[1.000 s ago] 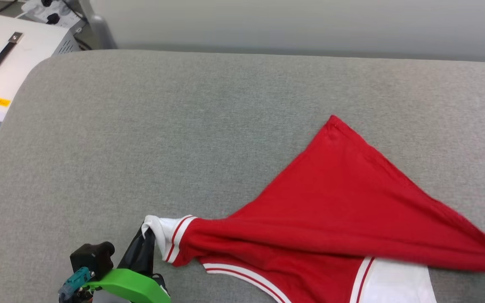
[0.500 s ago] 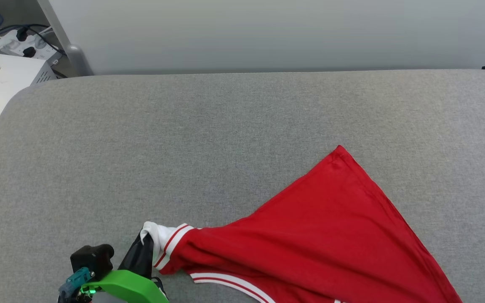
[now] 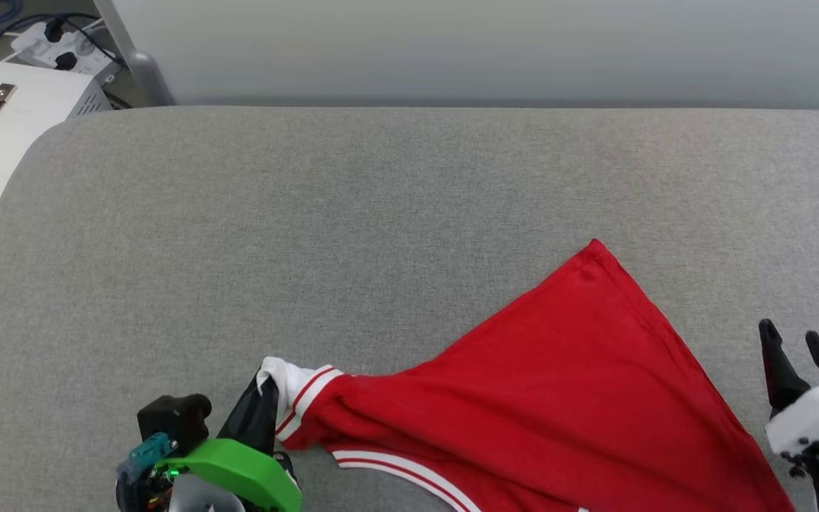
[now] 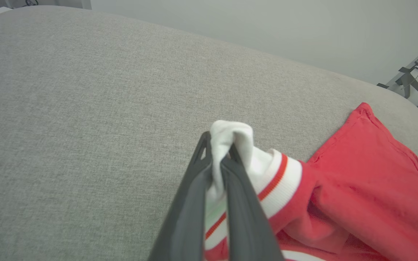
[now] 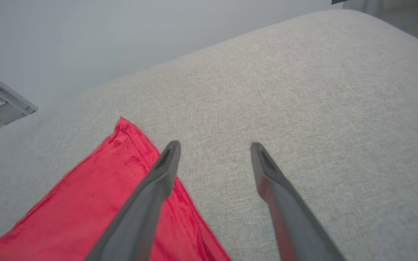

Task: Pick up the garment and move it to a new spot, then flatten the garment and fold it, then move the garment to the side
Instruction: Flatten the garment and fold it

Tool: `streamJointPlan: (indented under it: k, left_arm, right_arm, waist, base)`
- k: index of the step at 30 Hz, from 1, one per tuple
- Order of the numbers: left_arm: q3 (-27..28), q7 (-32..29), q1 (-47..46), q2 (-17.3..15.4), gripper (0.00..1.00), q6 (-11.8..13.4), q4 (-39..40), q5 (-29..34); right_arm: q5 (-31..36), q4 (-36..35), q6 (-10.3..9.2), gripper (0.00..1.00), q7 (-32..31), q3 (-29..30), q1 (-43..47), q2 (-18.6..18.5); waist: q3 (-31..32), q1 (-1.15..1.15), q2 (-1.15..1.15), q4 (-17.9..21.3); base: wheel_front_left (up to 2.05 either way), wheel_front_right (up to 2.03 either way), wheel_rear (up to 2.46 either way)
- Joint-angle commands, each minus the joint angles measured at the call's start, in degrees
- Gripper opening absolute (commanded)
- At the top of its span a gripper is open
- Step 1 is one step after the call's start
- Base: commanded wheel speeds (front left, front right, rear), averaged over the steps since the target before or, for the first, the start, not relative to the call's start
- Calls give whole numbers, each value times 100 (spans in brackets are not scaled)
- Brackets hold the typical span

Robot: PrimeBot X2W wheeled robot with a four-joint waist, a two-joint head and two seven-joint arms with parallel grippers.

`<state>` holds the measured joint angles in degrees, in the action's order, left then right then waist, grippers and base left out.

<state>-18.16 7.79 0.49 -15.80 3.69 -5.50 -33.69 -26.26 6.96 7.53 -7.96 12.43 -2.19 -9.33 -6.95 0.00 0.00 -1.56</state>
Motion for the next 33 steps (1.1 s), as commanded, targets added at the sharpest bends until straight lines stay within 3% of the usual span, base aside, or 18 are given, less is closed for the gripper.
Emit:
streamJointPlan:
  k: [1,5,10,15,23,30,31,32,33]
  left_arm:
    - [-23,50,-175,53,0,-54,-25,38]
    - [-125,118,-443,152,0,-134,-86,82]
    - [-277,209,-787,281,0,-273,-238,138]
    - [-430,305,-1138,417,0,-396,-322,215]
    - [-512,431,-1397,527,0,-448,-300,285]
    - [-528,502,-1446,571,0,-454,-349,290]
    - [-526,511,-1448,572,0,-453,-358,288]
    - [-524,517,-1445,573,0,-452,-366,286]
    - [-521,523,-1442,573,0,-448,-374,282]
  right_arm:
    - [50,112,-4,100,-52,-156,-286,-126]
    - [-17,494,-4,100,-687,-730,-1051,-618]
    - [-393,754,-4,100,-2119,-1583,-1975,-1383]
    - [-807,857,-4,100,-3285,-2444,-2786,-1922]
    - [-1010,1354,-4,100,-3523,-3347,-3385,-2085]
    - [-1450,2047,-4,100,-4026,-3868,-3241,-2060]
    - [-1519,2089,-4,34,-4135,-3945,-3216,-2058]
    - [-1566,2096,-4,8,-4193,-4010,-3203,-2061]
    - [-1625,2099,-4,0,-4248,-4084,-3198,-2067]
  waist:
    - [-161,0,0,-144]
    - [-440,0,0,-334]
    - [-755,0,0,-578]
    - [-1066,0,0,-850]
    - [-1392,0,0,-1021]
    - [-1466,0,0,-1068]
    - [-1468,0,0,-1065]
    - [-1466,0,0,-1061]
    - [-1465,0,0,-1054]
  base:
    - [0,0,0]
    - [0,0,0]
    - [0,0,0]
    - [0,0,0]
    - [0,0,0]
    - [0,0,0]
    - [0,0,0]
    - [0,0,0]
    - [0,0,0]
